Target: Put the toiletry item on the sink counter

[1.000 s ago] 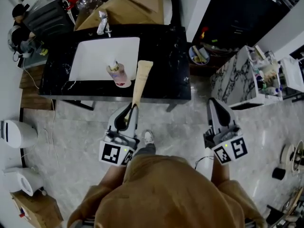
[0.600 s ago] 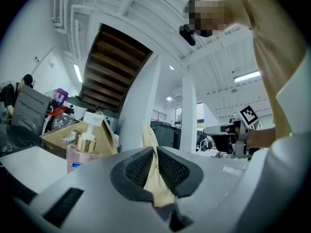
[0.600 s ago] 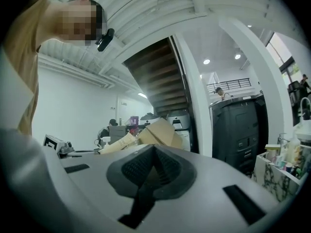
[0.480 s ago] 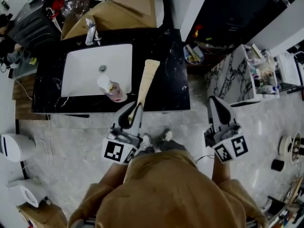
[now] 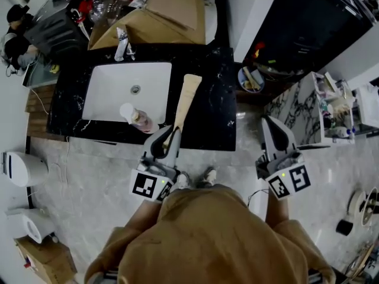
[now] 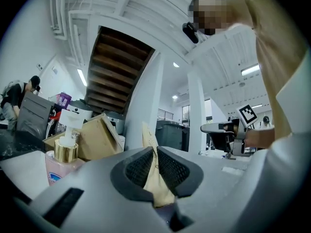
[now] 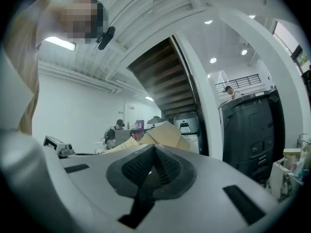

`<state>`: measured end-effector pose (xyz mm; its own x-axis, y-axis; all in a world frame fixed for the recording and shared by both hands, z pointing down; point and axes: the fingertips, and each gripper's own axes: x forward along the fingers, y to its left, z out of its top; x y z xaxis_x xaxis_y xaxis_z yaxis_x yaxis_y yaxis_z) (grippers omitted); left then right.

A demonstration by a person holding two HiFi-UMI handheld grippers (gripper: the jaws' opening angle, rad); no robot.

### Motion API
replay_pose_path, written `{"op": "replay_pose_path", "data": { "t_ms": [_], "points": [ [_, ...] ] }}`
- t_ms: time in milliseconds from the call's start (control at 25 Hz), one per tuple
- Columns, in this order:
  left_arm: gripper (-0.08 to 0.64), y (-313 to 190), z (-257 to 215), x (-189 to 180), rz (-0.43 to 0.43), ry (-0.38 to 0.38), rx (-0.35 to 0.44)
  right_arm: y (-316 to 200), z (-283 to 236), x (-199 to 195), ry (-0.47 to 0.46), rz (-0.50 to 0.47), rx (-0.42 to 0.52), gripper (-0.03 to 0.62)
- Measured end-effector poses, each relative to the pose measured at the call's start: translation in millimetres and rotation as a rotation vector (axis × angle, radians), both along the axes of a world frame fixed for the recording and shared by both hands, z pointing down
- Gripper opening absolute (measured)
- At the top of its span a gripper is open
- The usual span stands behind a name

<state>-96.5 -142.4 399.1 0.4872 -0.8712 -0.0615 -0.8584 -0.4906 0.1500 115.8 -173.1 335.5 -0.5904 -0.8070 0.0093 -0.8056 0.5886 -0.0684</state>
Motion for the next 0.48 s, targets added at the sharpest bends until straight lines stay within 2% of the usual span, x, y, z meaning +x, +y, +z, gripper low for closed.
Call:
{"op": "replay_pose_path", "data": {
  "t_ms": [280,480],
  "points": [
    [0.026,-7.0,-5.8,-0.4,-0.045,-0.025,0.004,-16.7,2.7,-7.8,-0.015,-0.064,-0.002,0.003],
    [0.026,-13.4,-3.3,4.2,-0.054,-0.044,-0.004,-21.8,-0.3,-2.2,-0.025,-0.077,0.012,0.003]
  ]
}}
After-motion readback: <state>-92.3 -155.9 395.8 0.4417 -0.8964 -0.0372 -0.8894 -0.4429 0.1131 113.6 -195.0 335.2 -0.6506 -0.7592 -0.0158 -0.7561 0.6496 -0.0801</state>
